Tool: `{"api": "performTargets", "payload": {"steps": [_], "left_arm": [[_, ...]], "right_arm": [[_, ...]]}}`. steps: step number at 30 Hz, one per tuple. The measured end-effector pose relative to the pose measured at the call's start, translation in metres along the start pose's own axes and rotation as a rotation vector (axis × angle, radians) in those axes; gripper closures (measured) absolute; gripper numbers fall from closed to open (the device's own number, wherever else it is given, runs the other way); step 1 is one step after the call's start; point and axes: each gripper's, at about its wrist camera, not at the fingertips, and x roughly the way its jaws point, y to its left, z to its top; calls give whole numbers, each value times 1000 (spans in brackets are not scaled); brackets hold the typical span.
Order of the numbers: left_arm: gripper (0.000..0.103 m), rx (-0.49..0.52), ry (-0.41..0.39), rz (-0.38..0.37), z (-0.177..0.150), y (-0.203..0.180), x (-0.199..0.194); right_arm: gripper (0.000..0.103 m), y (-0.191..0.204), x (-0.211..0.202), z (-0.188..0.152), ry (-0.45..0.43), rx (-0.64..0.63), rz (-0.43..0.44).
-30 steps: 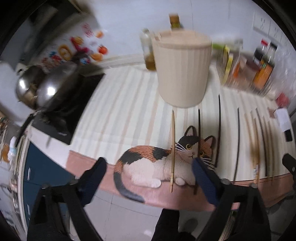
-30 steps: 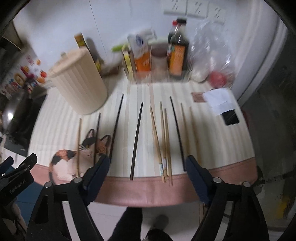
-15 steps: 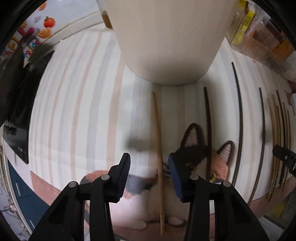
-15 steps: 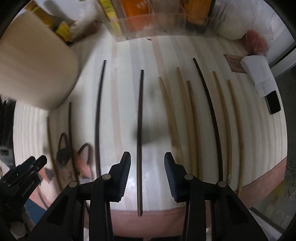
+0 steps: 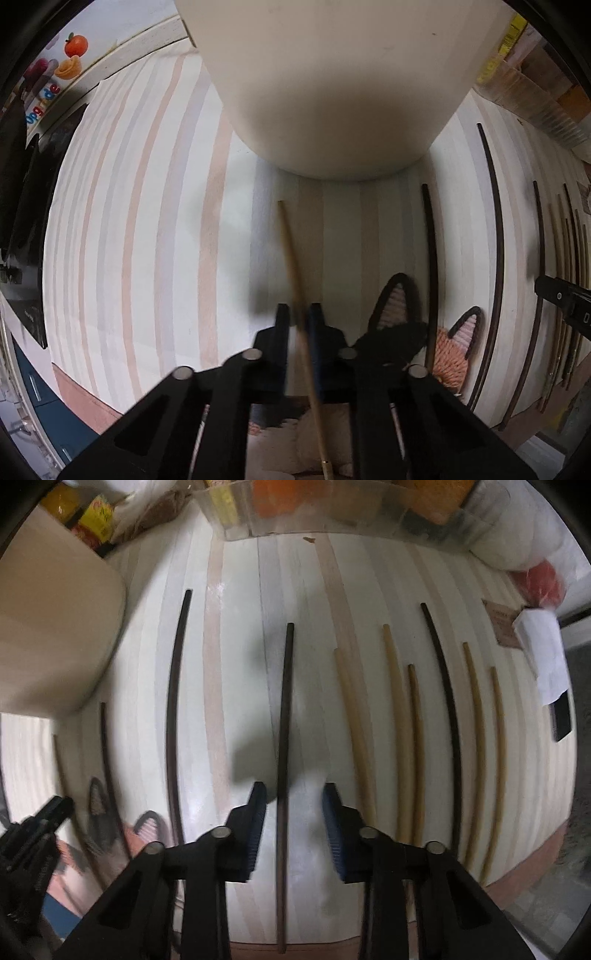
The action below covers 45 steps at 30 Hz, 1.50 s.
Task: Organize utensils
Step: 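Grasp a light wooden chopstick with the left tool while the right tool grasps a dark chopstick, then lift both chopsticks and carry them above the cream utensil holder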
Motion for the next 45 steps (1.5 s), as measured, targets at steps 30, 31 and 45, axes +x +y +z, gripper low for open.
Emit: {"api": "performTargets", "payload": {"steps": [30, 31, 45], "left_arm": [[99, 7, -4, 9, -27, 17, 2], [99, -5, -6, 20, -28, 19, 2], [99, -172, -142, 74, -54, 30, -78]], "right_arm": [[95, 80, 38, -3, 164, -146, -143], [96, 84, 37, -6, 146, -163, -149], [97, 110, -25, -30, -61, -201, 115]]}}
